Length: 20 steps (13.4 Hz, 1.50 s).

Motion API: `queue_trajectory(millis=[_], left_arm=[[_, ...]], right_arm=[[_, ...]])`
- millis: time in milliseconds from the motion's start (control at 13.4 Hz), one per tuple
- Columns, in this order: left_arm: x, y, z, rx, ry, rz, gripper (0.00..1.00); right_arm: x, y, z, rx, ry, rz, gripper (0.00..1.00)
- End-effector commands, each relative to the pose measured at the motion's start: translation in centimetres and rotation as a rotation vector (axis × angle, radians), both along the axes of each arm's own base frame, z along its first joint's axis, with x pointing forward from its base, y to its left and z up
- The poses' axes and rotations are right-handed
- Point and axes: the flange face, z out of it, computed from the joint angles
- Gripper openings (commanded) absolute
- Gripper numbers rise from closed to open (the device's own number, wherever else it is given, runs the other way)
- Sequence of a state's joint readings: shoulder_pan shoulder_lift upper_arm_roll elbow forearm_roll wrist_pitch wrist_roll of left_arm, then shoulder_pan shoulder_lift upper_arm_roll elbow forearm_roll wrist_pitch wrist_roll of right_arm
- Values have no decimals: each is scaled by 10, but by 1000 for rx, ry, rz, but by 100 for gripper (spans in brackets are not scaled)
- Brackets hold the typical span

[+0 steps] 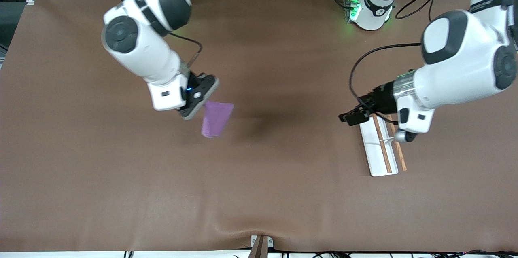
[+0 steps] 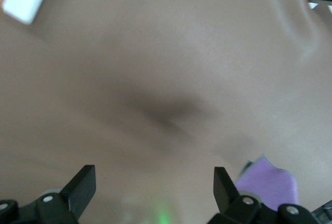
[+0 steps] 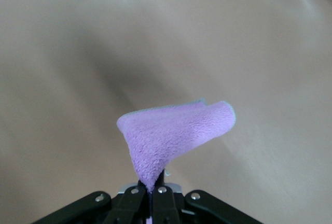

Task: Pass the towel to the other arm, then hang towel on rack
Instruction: 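Carry the towel toward the left gripper while the left gripper reaches it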

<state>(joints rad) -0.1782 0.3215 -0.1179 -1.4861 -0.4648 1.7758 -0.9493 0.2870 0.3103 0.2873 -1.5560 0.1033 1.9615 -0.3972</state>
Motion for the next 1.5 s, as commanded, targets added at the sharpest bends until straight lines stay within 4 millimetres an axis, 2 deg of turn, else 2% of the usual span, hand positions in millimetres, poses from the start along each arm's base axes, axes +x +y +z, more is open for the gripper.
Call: queue_trajectory(millis=[0,150,374,524,674,824,1048,1423], left_arm=[[-3,-21,-11,2,107,148,100],[-14,-44,-24,36,202,245,100],[-23,-53,-43,18,319,345,100],[-24,-76,-56,1,358,458,100],[-29,-102,-79,36,416,560,100],[-41,-124,-94,72,444,629,100],[-53,-123,-111,110,473,655,100],[-50,-124,-128,122,476,662,100]], right_arm=[[-1,31,-2,42,-23,-17,0],[-5,48,-10,60,-27,-46,0],[-4,70,-16,87,-25,-62,0],[-9,98,-17,110,-18,-55,0],[-18,123,-17,123,-1,-104,0],[-14,132,-18,163,-32,-121,0],[-21,142,-22,165,-18,-146,0],[-24,145,-22,167,-18,-149,0]])
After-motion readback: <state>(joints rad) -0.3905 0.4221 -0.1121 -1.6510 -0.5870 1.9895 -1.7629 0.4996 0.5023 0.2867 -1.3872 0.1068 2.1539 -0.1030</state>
